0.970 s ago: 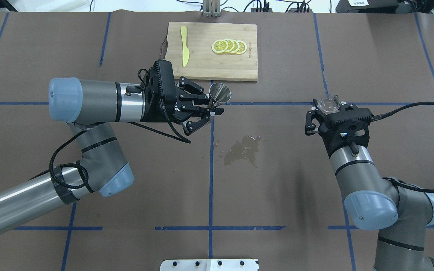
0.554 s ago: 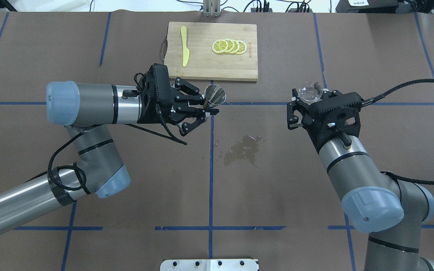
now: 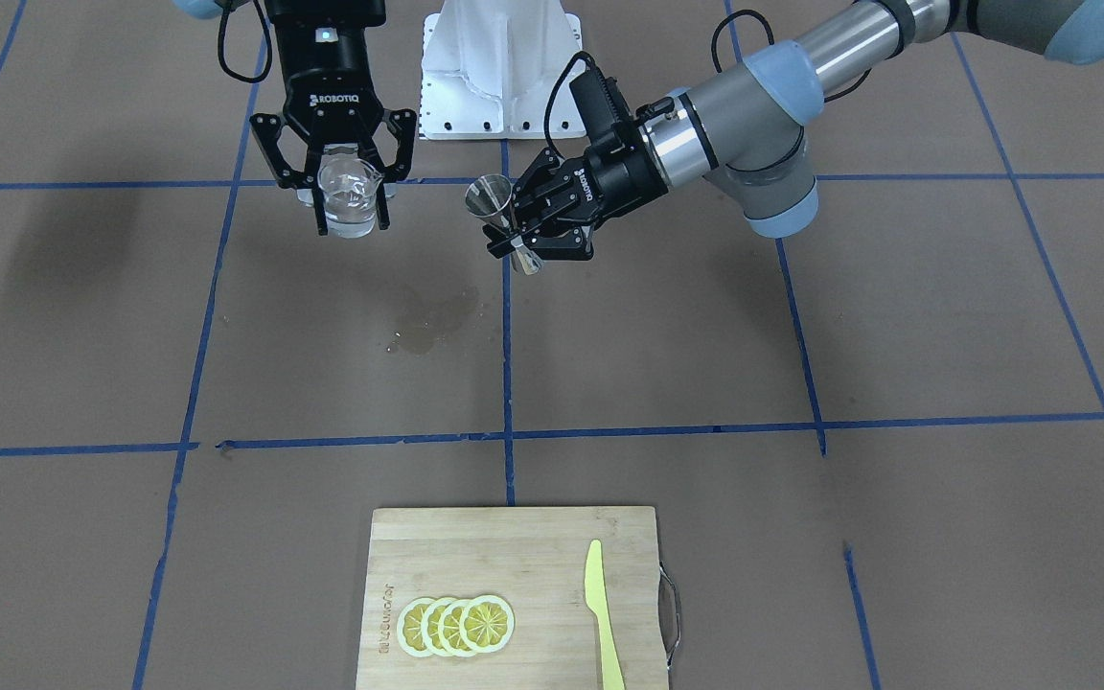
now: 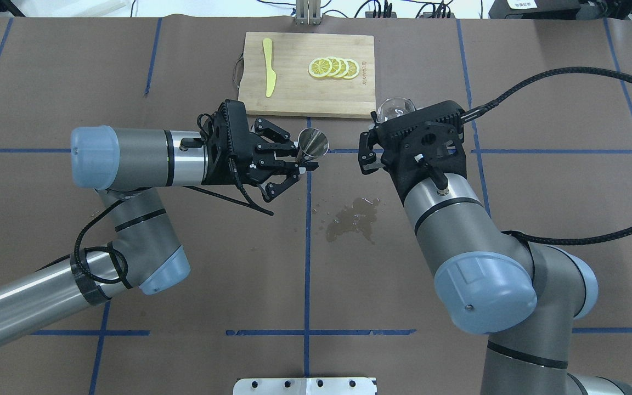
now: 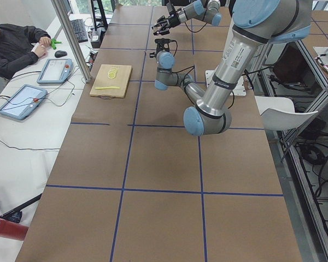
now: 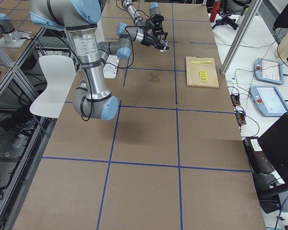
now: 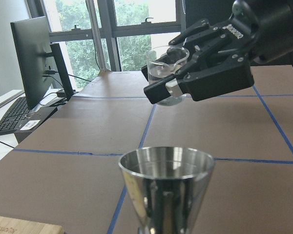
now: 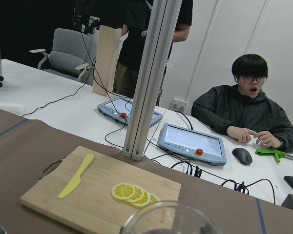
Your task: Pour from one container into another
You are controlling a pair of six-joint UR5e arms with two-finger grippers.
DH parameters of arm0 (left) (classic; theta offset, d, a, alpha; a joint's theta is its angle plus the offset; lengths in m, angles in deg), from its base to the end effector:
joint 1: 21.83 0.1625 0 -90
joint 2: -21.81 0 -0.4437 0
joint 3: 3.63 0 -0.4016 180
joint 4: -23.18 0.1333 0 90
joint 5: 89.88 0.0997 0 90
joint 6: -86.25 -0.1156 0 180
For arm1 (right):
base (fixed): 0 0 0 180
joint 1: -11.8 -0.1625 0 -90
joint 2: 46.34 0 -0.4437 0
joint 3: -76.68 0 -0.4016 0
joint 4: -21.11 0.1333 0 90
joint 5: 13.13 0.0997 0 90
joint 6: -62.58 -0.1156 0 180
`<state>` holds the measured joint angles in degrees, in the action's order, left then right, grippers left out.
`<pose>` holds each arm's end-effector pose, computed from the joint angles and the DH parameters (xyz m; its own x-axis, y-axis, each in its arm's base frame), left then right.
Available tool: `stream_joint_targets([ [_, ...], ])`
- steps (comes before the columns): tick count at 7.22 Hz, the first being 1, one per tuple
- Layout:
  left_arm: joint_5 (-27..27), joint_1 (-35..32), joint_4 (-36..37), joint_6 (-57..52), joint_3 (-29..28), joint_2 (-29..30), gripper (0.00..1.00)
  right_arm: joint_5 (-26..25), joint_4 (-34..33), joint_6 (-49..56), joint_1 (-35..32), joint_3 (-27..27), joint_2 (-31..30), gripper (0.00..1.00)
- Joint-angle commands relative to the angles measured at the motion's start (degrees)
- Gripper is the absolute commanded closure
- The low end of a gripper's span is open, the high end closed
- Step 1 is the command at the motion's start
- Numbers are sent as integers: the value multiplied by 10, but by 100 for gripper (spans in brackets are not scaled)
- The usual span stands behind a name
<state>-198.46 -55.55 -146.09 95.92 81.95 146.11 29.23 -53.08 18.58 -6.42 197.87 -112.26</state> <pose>0.5029 -0.4517 0.1988 0.2261 0.9725 -0.0556 0.3153 -0.0190 0.9488 -0.4216 -0.3690 0.1685 0.8431 -0.2327 0.4848 -0.3860 0.3657 0.8469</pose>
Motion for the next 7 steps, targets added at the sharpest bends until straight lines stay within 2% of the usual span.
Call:
stream_joint_targets([
  [1,2,4,0,0,-1,0,100,1,-41,29,-2,4,26,100],
  [4,2,9,-1,0,0,0,100,2,-125,33,2,0,55,100],
  [7,3,9,-1,0,1,0,100,15,-170,36,6,-5,67,100],
])
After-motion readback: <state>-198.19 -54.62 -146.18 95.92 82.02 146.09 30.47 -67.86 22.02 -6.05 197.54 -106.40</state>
